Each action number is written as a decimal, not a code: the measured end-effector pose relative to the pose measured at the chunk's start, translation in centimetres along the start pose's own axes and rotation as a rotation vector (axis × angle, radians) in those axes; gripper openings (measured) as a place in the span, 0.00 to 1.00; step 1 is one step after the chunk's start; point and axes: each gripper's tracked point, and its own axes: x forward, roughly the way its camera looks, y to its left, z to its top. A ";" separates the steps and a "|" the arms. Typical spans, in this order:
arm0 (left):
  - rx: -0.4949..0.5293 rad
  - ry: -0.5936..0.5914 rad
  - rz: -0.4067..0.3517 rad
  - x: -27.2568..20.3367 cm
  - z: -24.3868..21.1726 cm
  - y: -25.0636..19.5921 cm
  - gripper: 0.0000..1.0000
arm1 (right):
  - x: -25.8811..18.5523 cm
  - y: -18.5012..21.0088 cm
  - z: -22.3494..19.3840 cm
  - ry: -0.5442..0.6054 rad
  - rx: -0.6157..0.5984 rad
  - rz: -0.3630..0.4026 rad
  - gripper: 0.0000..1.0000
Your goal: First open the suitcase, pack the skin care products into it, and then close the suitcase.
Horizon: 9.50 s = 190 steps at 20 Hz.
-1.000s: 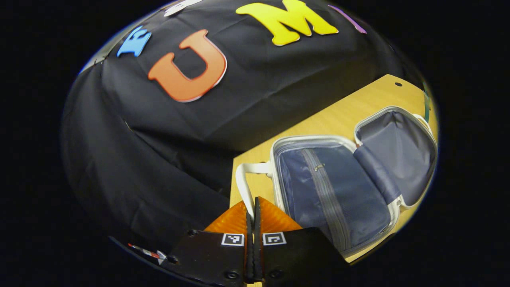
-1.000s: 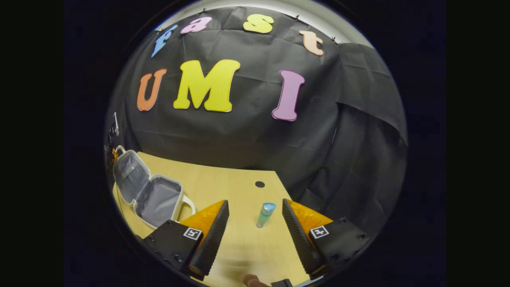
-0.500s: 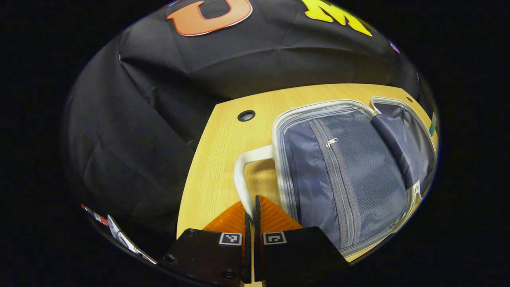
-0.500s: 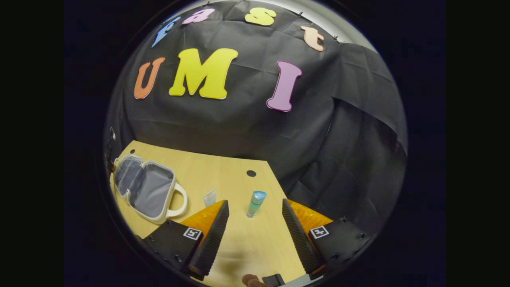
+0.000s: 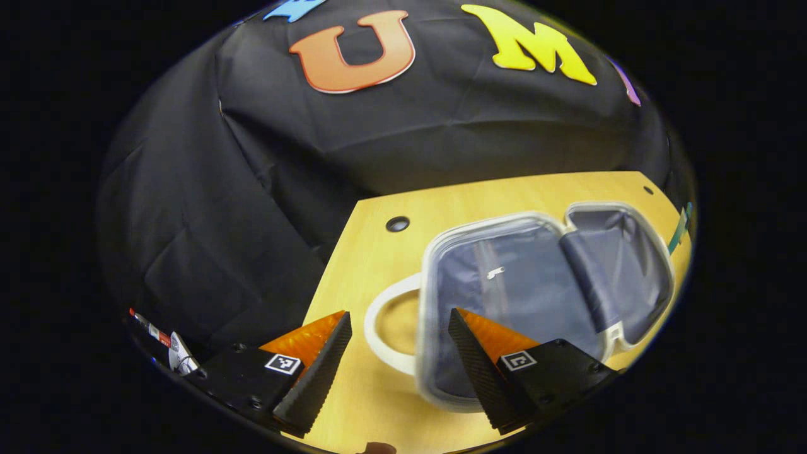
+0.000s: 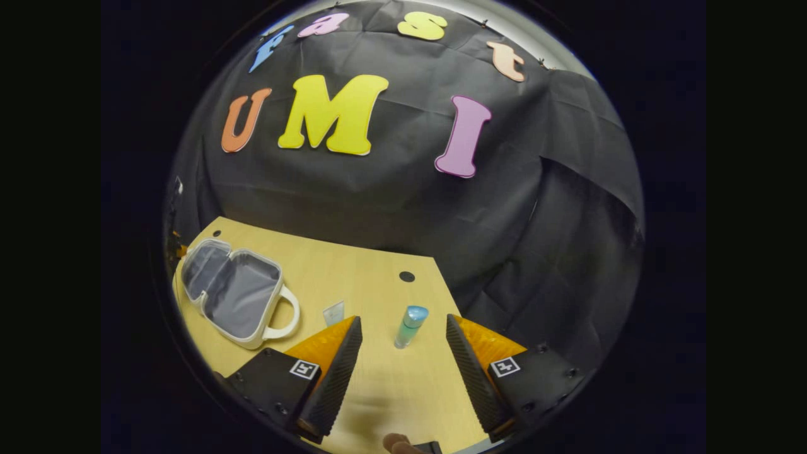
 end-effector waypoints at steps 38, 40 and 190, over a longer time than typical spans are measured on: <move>-0.036 -0.010 -0.385 -1.2 1.9 -58.3 0.83 | 7.5 -17.5 -13.0 0.199 -0.092 0.122 0.79; -0.052 -0.012 -0.383 -0.8 1.8 -58.4 0.77 | 8.2 -16.7 -13.2 0.195 -0.084 0.146 0.79; -1.041 0.017 -0.487 1.9 0.8 2.9 0.04 | -12.3 8.6 9.0 -0.182 0.179 0.289 0.79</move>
